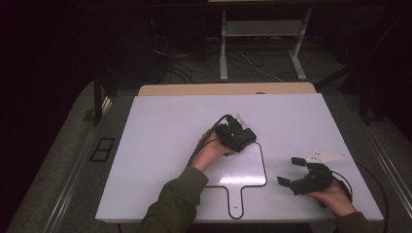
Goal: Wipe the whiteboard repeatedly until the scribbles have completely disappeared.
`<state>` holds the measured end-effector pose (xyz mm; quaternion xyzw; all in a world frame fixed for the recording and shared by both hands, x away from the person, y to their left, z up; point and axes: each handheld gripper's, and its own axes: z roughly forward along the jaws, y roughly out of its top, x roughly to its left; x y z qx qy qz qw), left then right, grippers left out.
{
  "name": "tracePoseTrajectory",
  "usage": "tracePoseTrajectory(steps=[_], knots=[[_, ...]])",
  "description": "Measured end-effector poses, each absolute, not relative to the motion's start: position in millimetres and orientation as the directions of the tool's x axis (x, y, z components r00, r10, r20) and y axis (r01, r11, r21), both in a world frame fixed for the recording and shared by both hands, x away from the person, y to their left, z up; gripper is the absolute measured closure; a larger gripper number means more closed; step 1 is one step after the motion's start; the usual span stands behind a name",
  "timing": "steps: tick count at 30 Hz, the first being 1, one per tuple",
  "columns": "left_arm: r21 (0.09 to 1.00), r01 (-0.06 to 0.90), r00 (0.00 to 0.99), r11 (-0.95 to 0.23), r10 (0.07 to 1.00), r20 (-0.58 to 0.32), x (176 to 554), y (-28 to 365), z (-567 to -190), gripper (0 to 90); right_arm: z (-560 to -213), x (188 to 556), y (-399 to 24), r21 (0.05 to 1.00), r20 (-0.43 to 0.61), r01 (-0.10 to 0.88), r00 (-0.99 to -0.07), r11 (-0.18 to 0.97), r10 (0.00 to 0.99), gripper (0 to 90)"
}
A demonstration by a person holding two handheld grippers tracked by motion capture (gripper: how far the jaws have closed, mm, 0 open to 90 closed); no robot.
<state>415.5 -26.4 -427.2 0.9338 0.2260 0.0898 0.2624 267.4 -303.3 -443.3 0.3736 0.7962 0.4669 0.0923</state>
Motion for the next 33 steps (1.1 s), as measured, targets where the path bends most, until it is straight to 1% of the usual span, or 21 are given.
tracePoseTrajectory(steps=[4,5,6,7,8,13,15,17,33], knots=[[0.548,0.409,0.864,-0.729,0.503,0.025,417.9,-17.6,-427.5,39.6,-443.4,267.4,-303.1,0.812,0.201,0.508,-0.704,0.286,0.681,0.0],[0.57,0.427,0.859,-0.702,0.512,-0.013,419.0,-14.2,-427.1,39.6,-443.4,267.4,-303.1,0.812,0.201,0.509,-0.704,0.286,0.681,0.0],[0.599,0.454,0.851,-0.66,0.52,-0.072,419.7,-10.5,-425.4,39.6,-443.4,267.4,-303.2,0.812,0.203,0.51,-0.704,0.285,0.681,0.0],[0.612,0.467,0.847,-0.638,0.522,-0.102,419.9,-7.1,-421.5,39.6,-443.3,267.5,-303.4,0.812,0.203,0.51,-0.704,0.285,0.681,0.0],[0.628,0.462,0.845,-0.626,0.525,-0.099,419.4,-5.3,-417.8,39.6,-443.3,267.6,-303.4,0.812,0.204,0.51,-0.704,0.284,0.681,0.0],[0.639,0.452,0.848,-0.623,0.523,-0.089,417.0,6.4,-402.9,39.5,-443.6,267.7,-302.8,0.809,0.205,0.513,-0.704,0.286,0.68,0.0],[0.641,0.466,0.838,-0.61,0.536,-0.098,416.0,11.6,-401.4,39.5,-443.5,267.4,-302.7,0.81,0.206,0.513,-0.703,0.284,0.681,0.0],[0.647,0.445,0.847,-0.619,0.525,-0.08,417.6,18.0,-400.5,39.5,-443.4,267.4,-302.9,0.813,0.202,0.508,-0.704,0.285,0.68,0.0],[0.673,0.47,0.812,-0.571,0.578,-0.077,427.4,57.8,-383.5,39.4,-444.1,267.5,-301.3,0.81,0.203,0.51,-0.708,0.291,0.677,0.0]])
